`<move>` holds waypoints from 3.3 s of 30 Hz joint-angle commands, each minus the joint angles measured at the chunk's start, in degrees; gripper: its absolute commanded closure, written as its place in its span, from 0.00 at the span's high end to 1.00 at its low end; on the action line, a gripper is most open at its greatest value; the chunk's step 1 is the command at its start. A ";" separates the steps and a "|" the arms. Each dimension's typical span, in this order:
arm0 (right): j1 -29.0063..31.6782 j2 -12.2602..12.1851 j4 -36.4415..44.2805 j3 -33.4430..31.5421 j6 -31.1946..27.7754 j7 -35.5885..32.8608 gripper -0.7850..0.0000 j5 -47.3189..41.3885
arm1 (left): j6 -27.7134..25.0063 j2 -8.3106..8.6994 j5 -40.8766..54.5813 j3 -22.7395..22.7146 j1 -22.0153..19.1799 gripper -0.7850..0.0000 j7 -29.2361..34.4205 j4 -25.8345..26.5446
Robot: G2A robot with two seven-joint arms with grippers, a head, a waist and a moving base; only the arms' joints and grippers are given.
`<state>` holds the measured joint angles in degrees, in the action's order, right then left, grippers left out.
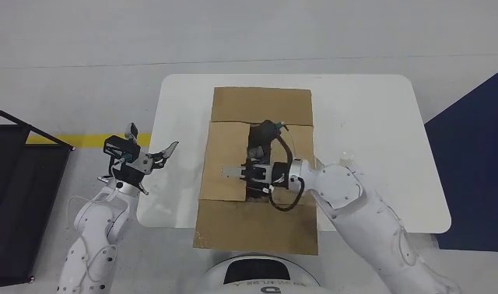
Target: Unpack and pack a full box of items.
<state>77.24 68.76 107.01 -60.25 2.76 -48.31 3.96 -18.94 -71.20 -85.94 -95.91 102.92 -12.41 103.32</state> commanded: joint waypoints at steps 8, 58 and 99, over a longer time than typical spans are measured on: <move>-0.36 0.20 3.45 -0.73 -4.47 4.21 1.00 -5.32 | -1.03 0.16 2.79 -0.36 -0.86 1.00 1.11 -0.52; 30.76 -2.29 0.04 -38.44 -34.20 6.92 1.00 -20.70 | -20.31 1.91 -6.16 14.46 -7.80 1.00 24.25 13.06; 36.77 -4.23 -27.42 -50.40 -46.72 -12.04 1.00 -61.90 | 8.71 -10.08 -7.32 60.41 -39.52 1.00 29.94 -11.20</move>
<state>114.07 64.51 80.39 -110.08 -44.38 -59.92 -56.96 -11.05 -80.82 -93.33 -36.27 64.10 17.42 93.17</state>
